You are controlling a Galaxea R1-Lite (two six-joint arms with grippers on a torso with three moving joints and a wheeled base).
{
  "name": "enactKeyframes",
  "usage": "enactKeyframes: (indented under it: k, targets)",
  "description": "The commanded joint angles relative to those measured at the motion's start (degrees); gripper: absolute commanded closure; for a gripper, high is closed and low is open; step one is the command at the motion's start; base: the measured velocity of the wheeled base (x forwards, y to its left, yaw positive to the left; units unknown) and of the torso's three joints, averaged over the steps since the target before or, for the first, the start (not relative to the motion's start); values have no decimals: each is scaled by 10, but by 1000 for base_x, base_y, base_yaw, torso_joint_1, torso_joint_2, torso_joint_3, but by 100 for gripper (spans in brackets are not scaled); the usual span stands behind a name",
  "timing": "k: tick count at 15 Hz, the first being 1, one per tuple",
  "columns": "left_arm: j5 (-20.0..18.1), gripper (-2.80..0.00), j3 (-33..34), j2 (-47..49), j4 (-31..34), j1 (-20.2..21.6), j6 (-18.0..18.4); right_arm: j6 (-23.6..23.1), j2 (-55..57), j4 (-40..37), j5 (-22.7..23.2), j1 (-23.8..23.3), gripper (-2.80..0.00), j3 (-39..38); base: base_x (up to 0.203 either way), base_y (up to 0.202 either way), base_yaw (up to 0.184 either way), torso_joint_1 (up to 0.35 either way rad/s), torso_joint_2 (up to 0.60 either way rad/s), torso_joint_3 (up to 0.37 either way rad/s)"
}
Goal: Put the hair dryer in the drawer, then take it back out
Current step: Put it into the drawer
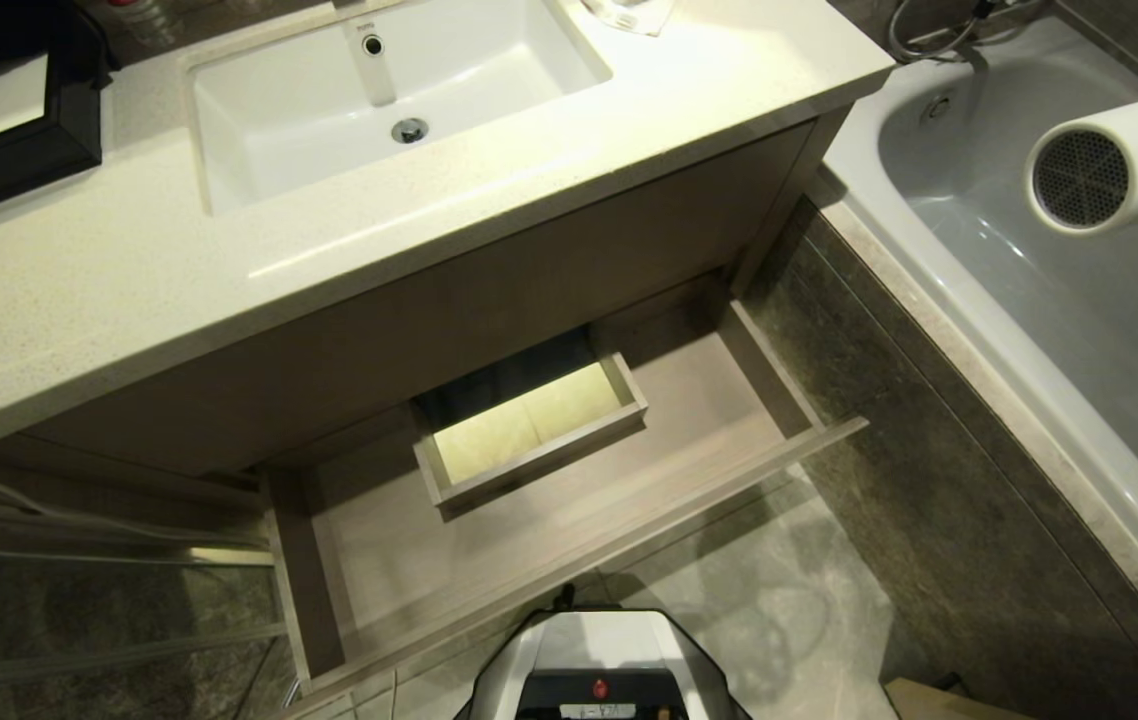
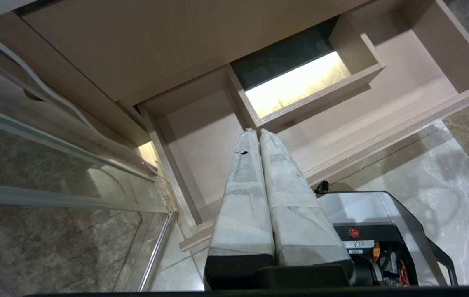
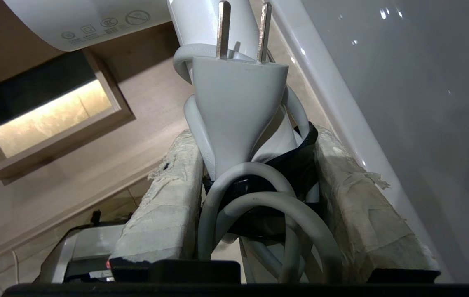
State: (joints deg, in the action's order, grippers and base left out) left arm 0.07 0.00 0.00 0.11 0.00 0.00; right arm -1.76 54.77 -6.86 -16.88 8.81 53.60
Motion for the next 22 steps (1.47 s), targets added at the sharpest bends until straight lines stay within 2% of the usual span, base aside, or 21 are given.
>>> enactKeyframes:
  k: [1, 9, 18, 22]
  targets:
    - [0, 0, 0, 0, 0, 0, 0, 0, 1, 1, -1, 1, 0, 0, 0, 0, 0, 0, 0, 0]
    - [0, 0, 1, -1, 0, 0, 0, -3, 2, -1, -23, 1, 0, -5, 0, -1, 8, 1, 1, -1]
    - [0, 0, 0, -1, 0, -1, 0, -5, 4, -3, -23, 1, 0, -6, -1, -9, 166, 3, 1, 0]
    - [0, 0, 1, -1, 0, 0, 0, -4, 2, -1, -23, 1, 0, -7, 0, 0, 57, 2, 0, 0]
